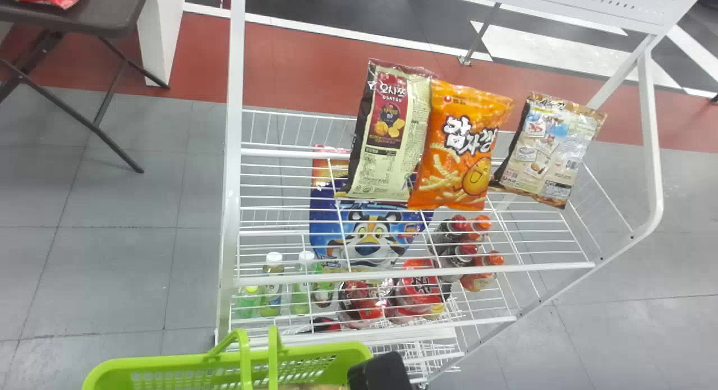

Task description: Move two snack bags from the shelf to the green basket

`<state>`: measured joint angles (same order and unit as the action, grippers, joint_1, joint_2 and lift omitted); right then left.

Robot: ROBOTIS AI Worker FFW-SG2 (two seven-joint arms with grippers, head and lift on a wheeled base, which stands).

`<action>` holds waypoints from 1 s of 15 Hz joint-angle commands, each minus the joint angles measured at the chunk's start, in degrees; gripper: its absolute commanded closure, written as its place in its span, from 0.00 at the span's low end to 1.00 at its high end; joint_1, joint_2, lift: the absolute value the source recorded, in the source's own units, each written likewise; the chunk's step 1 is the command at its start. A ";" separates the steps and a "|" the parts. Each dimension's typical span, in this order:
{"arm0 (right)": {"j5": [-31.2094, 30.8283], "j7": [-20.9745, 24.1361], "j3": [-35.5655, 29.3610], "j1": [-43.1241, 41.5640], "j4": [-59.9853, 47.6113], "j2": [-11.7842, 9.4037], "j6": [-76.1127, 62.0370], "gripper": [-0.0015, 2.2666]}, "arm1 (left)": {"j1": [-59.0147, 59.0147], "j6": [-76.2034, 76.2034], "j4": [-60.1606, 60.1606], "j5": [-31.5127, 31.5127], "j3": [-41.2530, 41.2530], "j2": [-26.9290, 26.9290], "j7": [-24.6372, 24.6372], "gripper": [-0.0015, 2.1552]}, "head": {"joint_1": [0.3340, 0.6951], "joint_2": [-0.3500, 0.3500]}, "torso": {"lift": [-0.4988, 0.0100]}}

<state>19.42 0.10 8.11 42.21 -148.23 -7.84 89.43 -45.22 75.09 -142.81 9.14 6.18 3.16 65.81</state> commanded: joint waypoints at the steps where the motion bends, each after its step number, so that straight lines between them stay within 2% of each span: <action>1: -1.93 -3.00 0.24 -0.37 3.12 -0.68 0.65 0.61 | -0.05 0.11 -0.01 0.00 0.06 0.00 0.02 0.99 | 1.00 0.00 | 0.95; 2: -2.29 -3.18 0.24 0.07 2.86 -0.68 0.65 0.10 | -0.13 0.11 -0.01 0.00 -0.11 0.00 0.19 0.99 | 1.00 0.00 | 0.95; 3: -2.72 -3.09 0.24 0.33 2.07 -0.68 0.65 0.00 | -0.22 0.11 -0.01 0.00 -0.29 0.00 0.28 0.99 | 1.00 0.00 | 0.95; 7: -3.78 -6.08 -3.45 0.60 -1.19 -0.59 0.65 0.03 | -0.22 0.11 0.08 0.00 -0.73 0.00 0.37 0.98 | 1.00 0.00 | 0.95; 9: -3.78 -9.95 -6.27 1.03 -1.71 -0.50 0.65 0.04 | -0.13 0.11 0.08 0.00 -0.90 0.00 0.37 0.99 | 1.00 0.00 | 0.95; 13: -4.31 -9.68 -11.72 1.30 -1.45 1.60 -29.53 0.05 | 0.04 0.11 0.43 0.00 -1.34 0.00 0.46 0.98 | 1.00 0.00 | 0.95; 15: -4.57 -9.51 -14.18 -0.37 2.51 1.60 -45.00 0.05 | 0.04 0.81 0.26 0.00 -1.78 0.09 0.54 0.98 | 1.00 0.00 | 0.95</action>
<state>15.09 -9.48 -4.33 42.81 -148.37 -6.36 55.71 -45.17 75.34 -142.45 9.14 4.68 3.16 66.35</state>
